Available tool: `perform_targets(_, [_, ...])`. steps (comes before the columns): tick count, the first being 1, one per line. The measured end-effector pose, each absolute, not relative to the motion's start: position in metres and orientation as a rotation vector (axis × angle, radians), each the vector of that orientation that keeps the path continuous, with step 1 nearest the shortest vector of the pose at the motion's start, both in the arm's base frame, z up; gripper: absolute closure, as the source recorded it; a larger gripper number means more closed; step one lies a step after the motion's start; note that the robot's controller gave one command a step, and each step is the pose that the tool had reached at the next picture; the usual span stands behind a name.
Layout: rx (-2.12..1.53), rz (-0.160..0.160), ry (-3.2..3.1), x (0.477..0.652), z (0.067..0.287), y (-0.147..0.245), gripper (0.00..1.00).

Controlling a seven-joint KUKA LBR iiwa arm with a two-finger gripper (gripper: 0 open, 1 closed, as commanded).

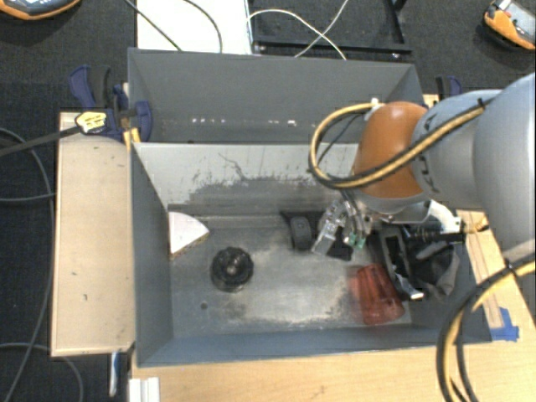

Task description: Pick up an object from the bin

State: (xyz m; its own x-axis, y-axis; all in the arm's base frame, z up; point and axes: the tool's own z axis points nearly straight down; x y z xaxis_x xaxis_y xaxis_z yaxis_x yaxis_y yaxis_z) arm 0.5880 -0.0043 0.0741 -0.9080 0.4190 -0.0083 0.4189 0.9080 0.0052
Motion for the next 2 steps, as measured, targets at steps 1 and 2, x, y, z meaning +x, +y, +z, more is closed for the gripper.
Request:
perform_targets(1, [0.671,0.005,3.061,0.5875,0.0828,-0.0043,1.00])
perform_targets(2, [0.670,0.006,3.059,0.5879,0.0915,-0.0044,1.00])
